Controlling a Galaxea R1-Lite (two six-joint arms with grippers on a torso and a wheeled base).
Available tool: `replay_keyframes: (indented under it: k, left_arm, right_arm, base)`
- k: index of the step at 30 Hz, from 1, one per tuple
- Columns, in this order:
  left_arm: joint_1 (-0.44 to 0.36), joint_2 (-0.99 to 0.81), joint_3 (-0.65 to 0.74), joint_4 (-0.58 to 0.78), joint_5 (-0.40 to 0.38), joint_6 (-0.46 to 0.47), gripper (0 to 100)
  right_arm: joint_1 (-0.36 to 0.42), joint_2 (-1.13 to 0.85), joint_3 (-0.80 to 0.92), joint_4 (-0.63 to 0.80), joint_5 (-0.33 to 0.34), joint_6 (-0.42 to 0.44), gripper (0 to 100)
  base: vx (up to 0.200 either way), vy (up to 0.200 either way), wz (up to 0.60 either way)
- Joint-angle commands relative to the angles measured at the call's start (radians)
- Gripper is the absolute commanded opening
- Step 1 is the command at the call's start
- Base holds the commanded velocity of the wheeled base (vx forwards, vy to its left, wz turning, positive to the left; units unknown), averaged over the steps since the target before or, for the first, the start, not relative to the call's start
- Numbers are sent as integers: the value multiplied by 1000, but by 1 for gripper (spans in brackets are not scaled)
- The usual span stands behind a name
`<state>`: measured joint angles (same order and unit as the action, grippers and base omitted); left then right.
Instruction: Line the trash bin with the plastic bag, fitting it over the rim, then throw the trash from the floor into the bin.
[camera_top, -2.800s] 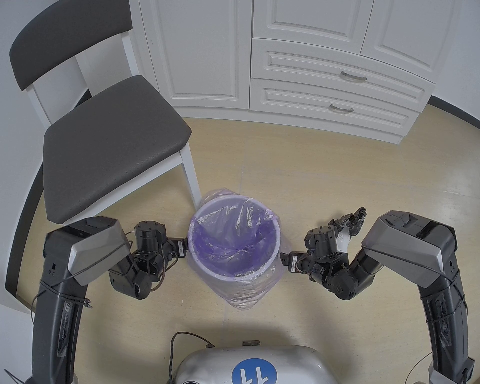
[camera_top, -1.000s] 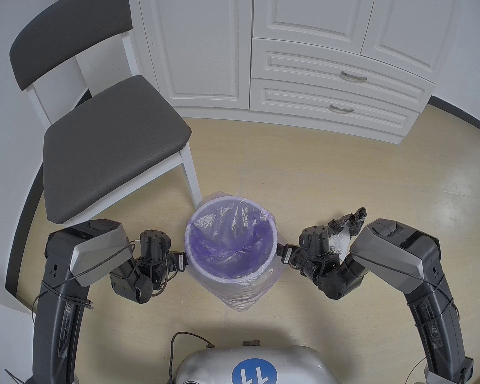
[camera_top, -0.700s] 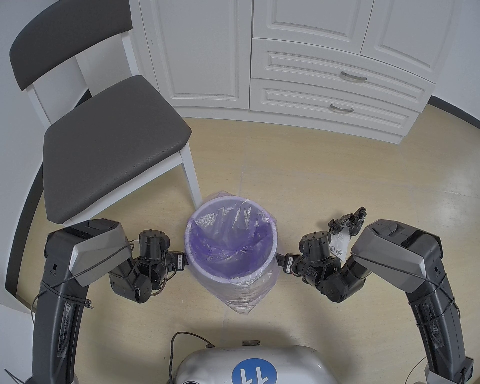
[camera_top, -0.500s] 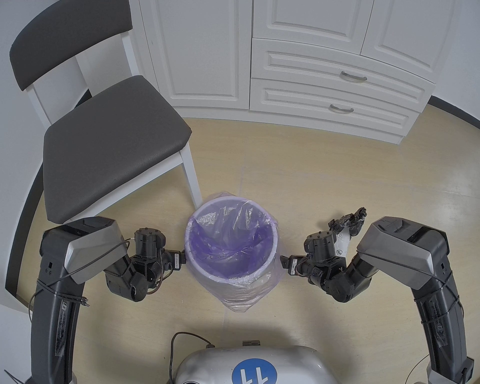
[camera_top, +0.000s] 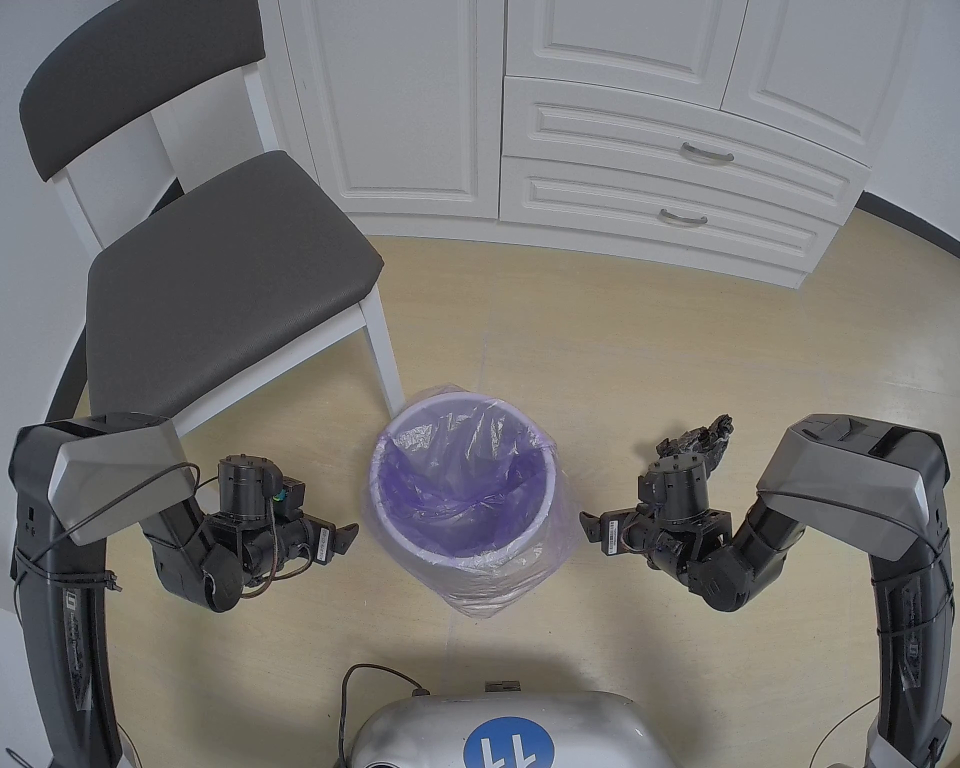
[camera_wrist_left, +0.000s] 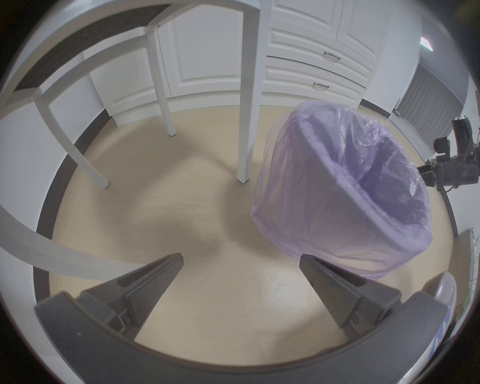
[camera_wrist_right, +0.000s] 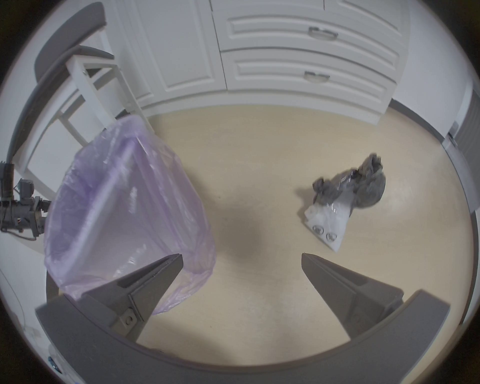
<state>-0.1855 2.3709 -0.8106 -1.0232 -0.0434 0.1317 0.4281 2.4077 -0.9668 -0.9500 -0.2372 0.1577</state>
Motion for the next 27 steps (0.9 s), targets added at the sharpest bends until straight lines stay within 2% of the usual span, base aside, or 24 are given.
replay_keyframes:
  k: [1,2,7,10,15,18,20,23,24,27]
  left_arm:
    - [20,-88,67,-2,-9,36,100]
    - [21,-105,90,-5,-15,45,100]
    - [40,-234,182,-5,-151,57,100]
    - [32,-309,225,-6,-202,54,100]
    - [26,-383,304,-37,-225,43,100]
    - [-17,-418,410,-126,-234,-38,100]
    - [-52,-432,496,-235,-224,-122,100]
    - [-77,-446,627,-476,-213,-244,100]
    - [-89,-449,659,-523,-211,-259,100]
    - [-101,-493,711,-505,-205,-259,100]
  right_arm:
    - [3,-90,131,-99,6,-78,100]
    - [1,-110,171,-139,7,-107,100]
    - [0,-236,306,-254,13,-191,100]
    - [-9,-338,385,-256,24,-194,100]
    - [-68,-400,471,-253,38,-184,100]
    - [-103,-466,523,-170,38,-156,100]
    - [-107,-527,551,-102,38,-110,100]
    - [-129,-625,559,8,38,-36,100]
    - [-141,-650,556,48,36,-23,100]
    - [-180,-680,537,122,9,-26,100]
  base:
    - [0,0,0]
    - [0,0,0]
    - [0,0,0]
    - [0,0,0]
    - [0,0,0]
    - [0,0,0]
    - [0,0,0]
    - [0,0,0]
    - [0,0,0]
    - [0,0,0]
